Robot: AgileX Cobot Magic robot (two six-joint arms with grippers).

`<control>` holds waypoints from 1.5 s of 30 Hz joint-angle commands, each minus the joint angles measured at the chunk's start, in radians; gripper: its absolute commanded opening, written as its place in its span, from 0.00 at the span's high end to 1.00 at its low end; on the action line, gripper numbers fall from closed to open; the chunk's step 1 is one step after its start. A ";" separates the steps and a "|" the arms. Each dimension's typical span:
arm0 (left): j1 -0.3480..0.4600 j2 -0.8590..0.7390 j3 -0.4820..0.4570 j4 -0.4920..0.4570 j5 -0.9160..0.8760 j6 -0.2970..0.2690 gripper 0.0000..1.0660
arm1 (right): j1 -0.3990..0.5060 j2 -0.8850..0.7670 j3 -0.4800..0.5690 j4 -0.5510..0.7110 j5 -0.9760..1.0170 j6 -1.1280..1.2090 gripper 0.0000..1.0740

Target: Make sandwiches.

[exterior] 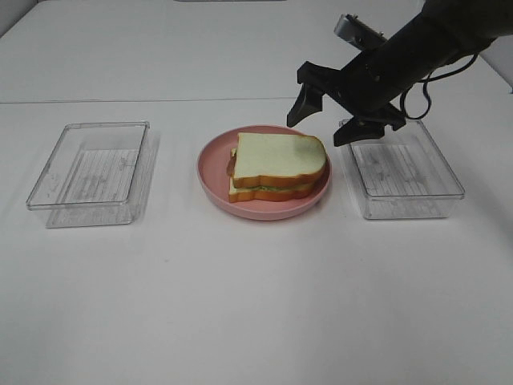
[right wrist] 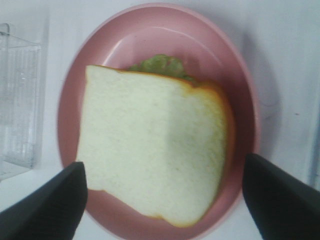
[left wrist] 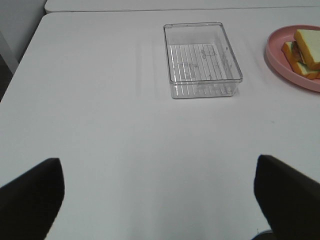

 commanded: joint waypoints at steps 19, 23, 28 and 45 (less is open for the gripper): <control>-0.002 -0.018 0.000 -0.002 -0.006 -0.005 0.08 | -0.093 -0.213 -0.044 -0.541 0.174 0.359 0.10; -0.002 -0.018 0.000 -0.002 -0.006 -0.005 0.08 | -0.188 -0.217 -0.071 -0.541 0.236 0.293 0.10; -0.002 -0.018 0.000 -0.002 -0.006 -0.005 0.08 | -0.199 -0.226 -0.069 -0.602 0.350 0.279 0.10; -0.002 -0.018 0.000 -0.002 -0.006 -0.005 0.08 | -0.199 -0.815 0.535 -0.600 0.301 0.274 0.10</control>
